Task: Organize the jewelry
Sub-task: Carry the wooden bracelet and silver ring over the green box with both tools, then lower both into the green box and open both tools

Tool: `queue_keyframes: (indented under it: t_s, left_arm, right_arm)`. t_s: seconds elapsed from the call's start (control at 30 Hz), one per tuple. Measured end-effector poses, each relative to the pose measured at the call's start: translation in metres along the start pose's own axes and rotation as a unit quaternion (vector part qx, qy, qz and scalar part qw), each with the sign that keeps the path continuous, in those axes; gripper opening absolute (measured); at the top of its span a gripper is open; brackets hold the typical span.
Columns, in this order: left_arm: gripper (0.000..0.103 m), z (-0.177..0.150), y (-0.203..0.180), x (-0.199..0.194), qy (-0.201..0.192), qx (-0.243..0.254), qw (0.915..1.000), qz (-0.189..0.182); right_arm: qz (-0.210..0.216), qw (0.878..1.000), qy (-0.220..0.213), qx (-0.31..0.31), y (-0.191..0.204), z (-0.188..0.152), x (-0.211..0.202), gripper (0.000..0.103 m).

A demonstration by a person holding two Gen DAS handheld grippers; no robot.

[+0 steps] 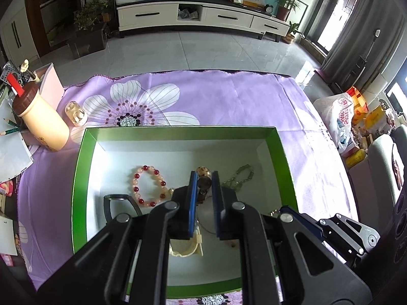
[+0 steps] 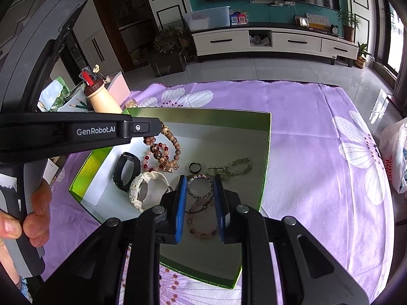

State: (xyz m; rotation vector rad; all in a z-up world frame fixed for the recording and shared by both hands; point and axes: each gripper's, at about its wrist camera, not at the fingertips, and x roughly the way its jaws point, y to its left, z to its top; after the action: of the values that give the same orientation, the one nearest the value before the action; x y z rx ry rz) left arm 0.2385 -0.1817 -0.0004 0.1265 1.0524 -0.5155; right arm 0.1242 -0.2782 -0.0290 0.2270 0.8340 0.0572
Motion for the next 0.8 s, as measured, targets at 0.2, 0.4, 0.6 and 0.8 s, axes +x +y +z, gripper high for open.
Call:
queue_keyframes:
  t_s: [0.2, 0.4, 0.6, 0.8]
  left_arm:
    - [0.011, 0.005, 0.0, 0.01, 0.005, 0.004, 0.9999, 0.009]
    - [0.011, 0.007, -0.001, 0.021, 0.006, 0.012, 0.9998, 0.017]
    - [0.011, 0.006, -0.002, 0.029, 0.01, 0.02, 0.9995, 0.023]
    - [0.011, 0.005, -0.001, 0.035, 0.016, 0.024, 0.9992, 0.026]
  right_arm:
    - [-0.002, 1.0, 0.006, -0.002, -0.002, 0.006, 0.01, 0.021]
    - [-0.007, 1.0, 0.014, -0.004, -0.003, 0.008, 0.022, 0.021]
    - [-0.012, 1.0, 0.021, -0.008, -0.002, 0.007, 0.032, 0.021]
    - [-0.014, 0.999, 0.028, -0.012, -0.003, 0.006, 0.036, 0.021]
